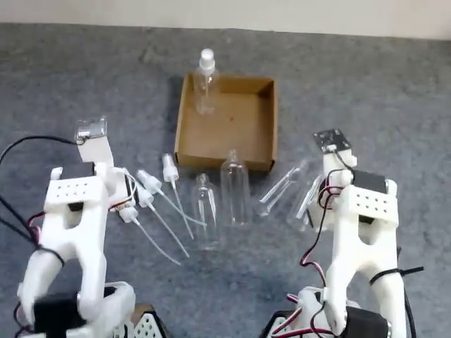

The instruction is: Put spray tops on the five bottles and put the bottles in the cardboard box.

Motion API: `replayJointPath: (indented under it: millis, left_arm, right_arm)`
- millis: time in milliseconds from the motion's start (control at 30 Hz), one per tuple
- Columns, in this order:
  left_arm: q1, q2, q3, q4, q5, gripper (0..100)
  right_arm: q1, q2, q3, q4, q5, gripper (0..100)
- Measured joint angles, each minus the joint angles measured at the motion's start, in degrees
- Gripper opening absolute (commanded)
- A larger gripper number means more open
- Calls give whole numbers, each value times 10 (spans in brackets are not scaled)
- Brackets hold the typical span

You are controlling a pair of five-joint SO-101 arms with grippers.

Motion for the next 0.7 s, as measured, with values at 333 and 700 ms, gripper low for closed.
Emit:
replayJointPath:
  millis: [333,700]
  left_arm:
    - [-23,98,1,-57,29,74]
    - [-23,109,-18,-92,-76,3]
  right_arm:
    - [0,0,0,0,-1,121]
    - [3,0,0,0,-16,121]
